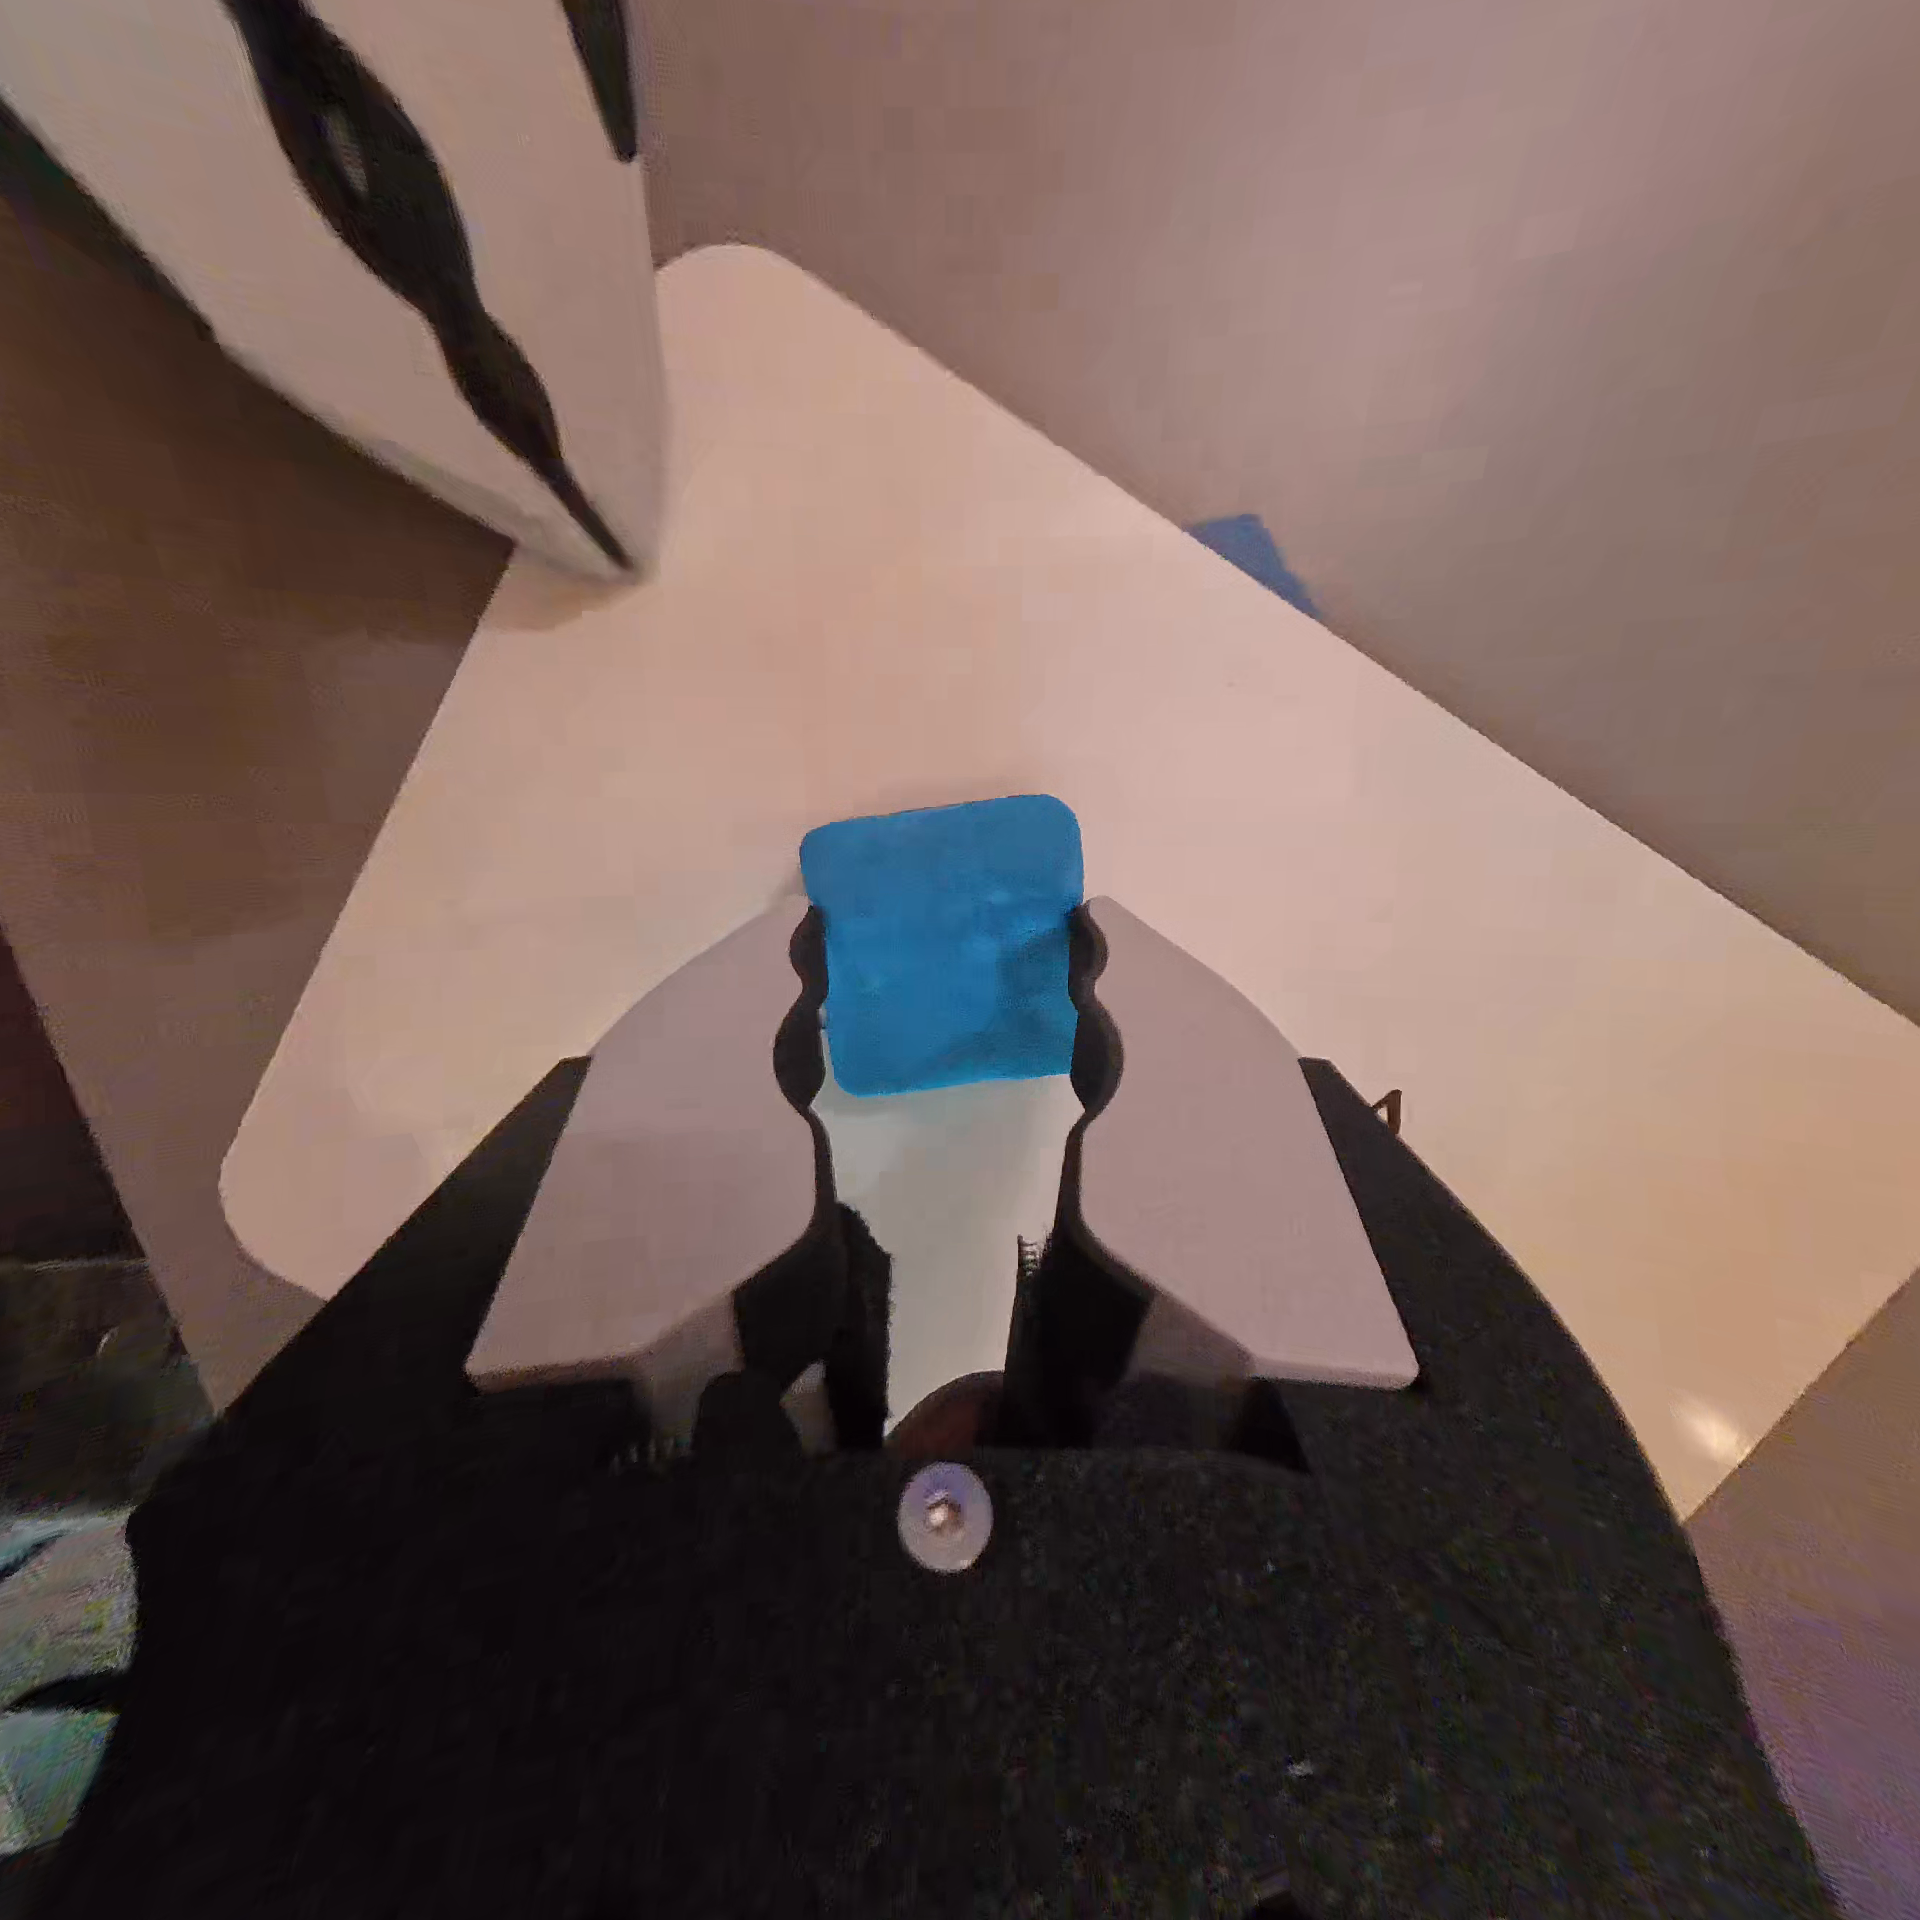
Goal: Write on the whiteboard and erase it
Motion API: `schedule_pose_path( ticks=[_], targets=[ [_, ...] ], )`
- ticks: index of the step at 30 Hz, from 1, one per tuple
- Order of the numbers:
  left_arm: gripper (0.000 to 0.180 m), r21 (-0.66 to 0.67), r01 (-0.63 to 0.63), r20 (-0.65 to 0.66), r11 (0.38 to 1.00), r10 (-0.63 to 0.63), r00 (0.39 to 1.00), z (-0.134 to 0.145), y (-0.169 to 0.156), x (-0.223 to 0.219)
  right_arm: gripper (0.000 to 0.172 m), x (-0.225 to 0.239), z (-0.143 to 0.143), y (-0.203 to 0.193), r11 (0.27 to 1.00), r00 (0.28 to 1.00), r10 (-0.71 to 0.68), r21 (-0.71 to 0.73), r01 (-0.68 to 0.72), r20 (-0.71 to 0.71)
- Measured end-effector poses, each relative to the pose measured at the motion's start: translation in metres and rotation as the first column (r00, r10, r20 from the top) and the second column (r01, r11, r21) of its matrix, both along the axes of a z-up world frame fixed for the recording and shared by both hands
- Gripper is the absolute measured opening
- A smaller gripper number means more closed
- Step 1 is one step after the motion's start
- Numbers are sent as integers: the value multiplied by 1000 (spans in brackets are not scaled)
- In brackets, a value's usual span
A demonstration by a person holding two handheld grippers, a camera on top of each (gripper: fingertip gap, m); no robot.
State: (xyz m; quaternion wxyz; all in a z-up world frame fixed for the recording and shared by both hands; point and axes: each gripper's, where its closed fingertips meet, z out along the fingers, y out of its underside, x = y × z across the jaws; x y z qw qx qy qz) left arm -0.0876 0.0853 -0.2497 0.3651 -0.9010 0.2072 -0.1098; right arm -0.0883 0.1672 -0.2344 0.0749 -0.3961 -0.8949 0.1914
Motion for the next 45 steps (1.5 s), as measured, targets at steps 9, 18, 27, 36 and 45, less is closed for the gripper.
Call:
schedule_pose_path(
  ticks=[9,18,27,36,45],
  targets=[
    [1,2,-1,-3,1000,1,1000,0,0,0,46,-2,-1,45,992,992,-126,19,127,-29],
    [1,0,-6,3,1000,6,1000,0,0,0,45,32,0,-28,992,998,47,-113,-50,-28],
    [1,2,-6,-1,1000,6,1000,0,0,-1,45,-9,-2,146,894,894,-448,-48,446,-32],
    [1,3,-15,-1,1000,15,1000,0,0,-2,45,26,0,-18,997,999,38,-67,-38,1],
    [1,2,-14,5,1000,14,1000,0,0,-2,45,-33,-2,101,951,950,-310,-29,309,-39]
  ],
)
